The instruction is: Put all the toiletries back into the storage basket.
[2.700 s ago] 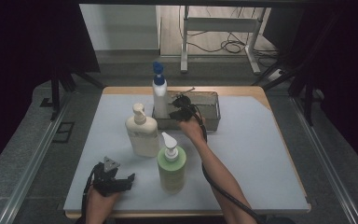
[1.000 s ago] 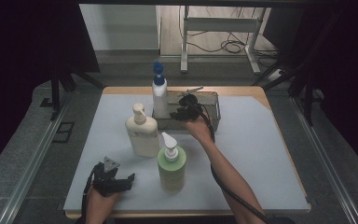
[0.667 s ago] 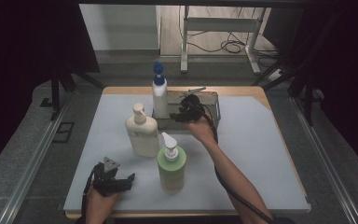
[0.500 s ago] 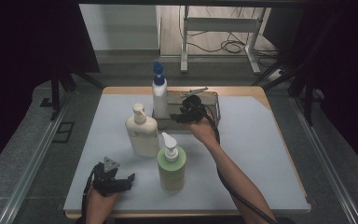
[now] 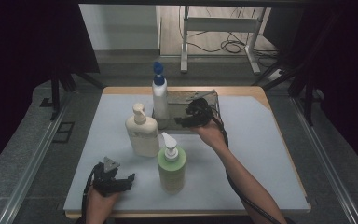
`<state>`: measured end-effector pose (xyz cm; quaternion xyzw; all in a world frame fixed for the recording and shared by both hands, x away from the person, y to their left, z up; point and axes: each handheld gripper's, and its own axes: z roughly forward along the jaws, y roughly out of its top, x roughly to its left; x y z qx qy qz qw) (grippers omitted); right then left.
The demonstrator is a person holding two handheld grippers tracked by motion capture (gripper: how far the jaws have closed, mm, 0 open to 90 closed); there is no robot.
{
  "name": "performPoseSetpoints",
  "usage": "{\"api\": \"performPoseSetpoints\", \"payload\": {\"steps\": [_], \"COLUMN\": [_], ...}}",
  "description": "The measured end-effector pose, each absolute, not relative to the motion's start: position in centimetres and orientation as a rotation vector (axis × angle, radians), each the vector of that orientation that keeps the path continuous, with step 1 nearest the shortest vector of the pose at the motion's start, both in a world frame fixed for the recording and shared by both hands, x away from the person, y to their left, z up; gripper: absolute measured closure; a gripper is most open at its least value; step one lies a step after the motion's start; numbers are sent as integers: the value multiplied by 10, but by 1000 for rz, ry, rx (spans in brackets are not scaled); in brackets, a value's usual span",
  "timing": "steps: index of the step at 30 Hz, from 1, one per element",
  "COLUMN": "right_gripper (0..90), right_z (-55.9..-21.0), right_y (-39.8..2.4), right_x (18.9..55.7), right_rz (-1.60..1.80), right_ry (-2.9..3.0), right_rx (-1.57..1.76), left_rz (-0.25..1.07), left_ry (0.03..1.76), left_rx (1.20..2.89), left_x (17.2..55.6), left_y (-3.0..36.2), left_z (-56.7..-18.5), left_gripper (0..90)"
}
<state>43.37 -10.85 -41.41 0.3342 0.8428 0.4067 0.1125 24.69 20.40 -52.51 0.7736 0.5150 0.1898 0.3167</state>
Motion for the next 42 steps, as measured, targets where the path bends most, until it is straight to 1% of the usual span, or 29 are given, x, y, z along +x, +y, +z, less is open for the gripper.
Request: {"api": "performPoseSetpoints", "payload": {"steps": [6,7,10,11,14,19,24,32,42], "right_gripper": [293,266,247,217,203,149,135,27,13], "right_z": [-413,-412,-413,-413,-414,-414,-415,-418,-428], "right_y": [-112,-113,-114,-115,-116,-118,-123,-132,-147], "right_x": [423,419,415,412,408,397,386,370,357], "right_rz": [1188,1195,1197,1200,1193,1186,1179,1204,1216], "right_ry": [2485,2492,2495,2502,2509,2530,2559,2569,2611], "right_rx": [931,913,901,889,876,838,788,768,783], "left_rz": [501,502,502,502,503,505,505,505,506], "left_ry": [1356,1356,1356,1356,1355,1355,1356,1353,1353], "left_rx": [2036,2036,2036,2036,2036,2035,2036,2043,2042], "left_x": [247,247,247,247,247,247,247,247,246], "left_y": [204,204,204,204,204,204,204,204,204], "left_z": [-525,-525,-525,-525,-525,-525,-525,-525,-525], "left_gripper": [103,103,104,103,103,104,104,104,104]}}
